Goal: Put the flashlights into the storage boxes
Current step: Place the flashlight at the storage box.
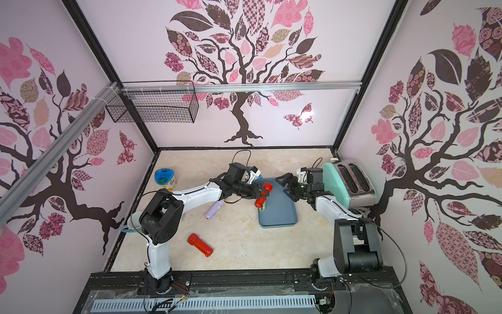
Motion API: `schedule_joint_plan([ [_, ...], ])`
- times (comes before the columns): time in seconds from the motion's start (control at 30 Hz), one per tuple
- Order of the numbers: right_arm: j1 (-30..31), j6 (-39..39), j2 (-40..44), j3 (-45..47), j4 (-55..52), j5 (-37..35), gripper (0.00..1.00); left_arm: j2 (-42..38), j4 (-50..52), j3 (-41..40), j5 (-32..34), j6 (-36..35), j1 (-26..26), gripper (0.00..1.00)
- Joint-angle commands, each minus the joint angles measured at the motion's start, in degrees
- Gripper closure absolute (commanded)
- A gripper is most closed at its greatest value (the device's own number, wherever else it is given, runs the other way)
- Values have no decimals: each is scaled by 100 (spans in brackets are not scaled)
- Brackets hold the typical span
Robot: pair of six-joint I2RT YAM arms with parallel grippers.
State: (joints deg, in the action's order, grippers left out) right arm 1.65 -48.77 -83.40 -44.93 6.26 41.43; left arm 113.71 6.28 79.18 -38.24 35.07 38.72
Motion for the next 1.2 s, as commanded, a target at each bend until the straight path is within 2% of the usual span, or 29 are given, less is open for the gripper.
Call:
schedule_joint_plan([
  [0.0,-4,-513,-195,-74,458,338,12,112,-281,307,-230,-73,41,96],
  [0.13,8,-1046,-294,141,1064,400,18,254,-349,438,-247,8,82,96],
  [0.57,255,-950,-673,41,1054,459,14,505,-340,860,-334,114,167,97],
  [0.73,287,-934,-794,-22,1053,429,16,587,-330,956,-334,150,261,98],
  [0.97,355,-996,-943,-53,1146,368,26,686,-190,1143,-360,141,346,98],
  [1.17,355,-1076,-946,-26,1231,308,40,714,-155,1170,-316,194,383,97],
])
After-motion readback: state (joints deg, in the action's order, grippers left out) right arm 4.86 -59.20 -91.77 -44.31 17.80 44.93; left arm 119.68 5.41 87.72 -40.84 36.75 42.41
